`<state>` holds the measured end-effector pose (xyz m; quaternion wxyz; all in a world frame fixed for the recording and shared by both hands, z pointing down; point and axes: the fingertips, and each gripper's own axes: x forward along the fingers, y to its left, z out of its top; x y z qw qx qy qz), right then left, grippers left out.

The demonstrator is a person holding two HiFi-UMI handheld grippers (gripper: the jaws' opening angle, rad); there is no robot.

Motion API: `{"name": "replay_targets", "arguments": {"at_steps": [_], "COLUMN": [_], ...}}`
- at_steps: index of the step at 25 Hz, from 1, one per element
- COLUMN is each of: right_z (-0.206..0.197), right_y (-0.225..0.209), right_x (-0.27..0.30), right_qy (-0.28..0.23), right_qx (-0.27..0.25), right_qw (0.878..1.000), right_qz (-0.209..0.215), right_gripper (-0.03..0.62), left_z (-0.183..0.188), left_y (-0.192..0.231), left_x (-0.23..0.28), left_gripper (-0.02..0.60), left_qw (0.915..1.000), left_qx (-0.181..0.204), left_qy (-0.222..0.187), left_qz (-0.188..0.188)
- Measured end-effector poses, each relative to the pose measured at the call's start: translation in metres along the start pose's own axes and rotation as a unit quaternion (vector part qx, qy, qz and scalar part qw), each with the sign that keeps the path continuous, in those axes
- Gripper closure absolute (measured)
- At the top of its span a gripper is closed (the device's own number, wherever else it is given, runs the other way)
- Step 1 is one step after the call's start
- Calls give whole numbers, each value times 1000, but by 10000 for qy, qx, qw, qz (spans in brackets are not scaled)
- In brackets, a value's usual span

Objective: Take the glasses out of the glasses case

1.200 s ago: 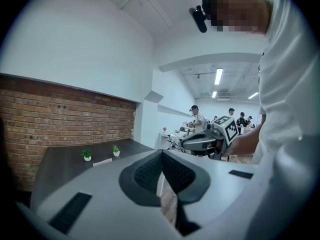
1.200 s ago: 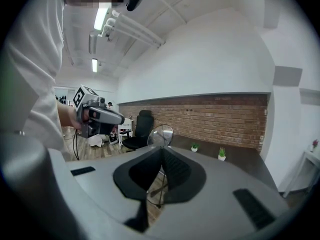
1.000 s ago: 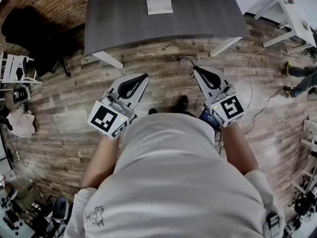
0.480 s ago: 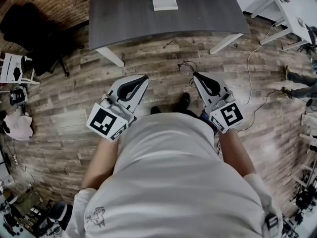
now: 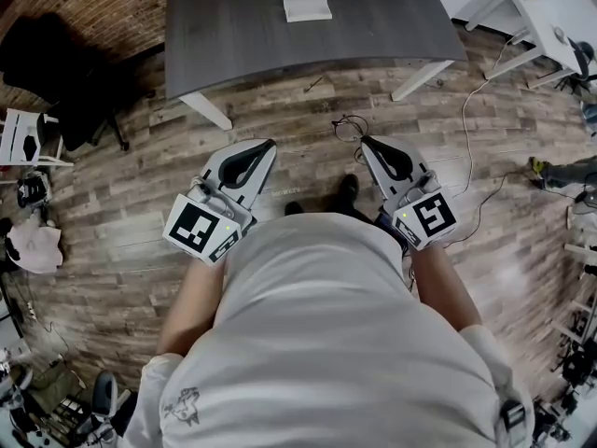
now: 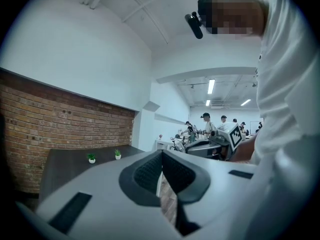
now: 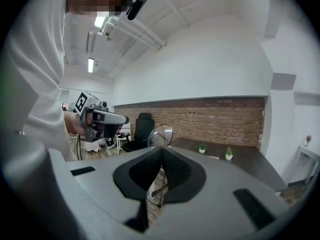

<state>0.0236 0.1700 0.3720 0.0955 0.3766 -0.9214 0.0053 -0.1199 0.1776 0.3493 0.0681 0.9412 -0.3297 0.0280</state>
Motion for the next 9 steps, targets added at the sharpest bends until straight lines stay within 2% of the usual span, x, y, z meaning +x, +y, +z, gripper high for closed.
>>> {"name": "replay_targets", "arguments": {"at_steps": [9], "right_z": [2], "right_y": [-8], "right_x": [-1], "right_qy": [-35], "right_qx": [-5], "right_qw": [10000], "right_qz": [-17], "right_gripper": [580], "left_z": [1], "left_y": [2], "left_x": [6], "left_gripper": [570], "left_qw": [10000], "left_qx": [-10], "left_qy": [13], "left_qz": [35]}}
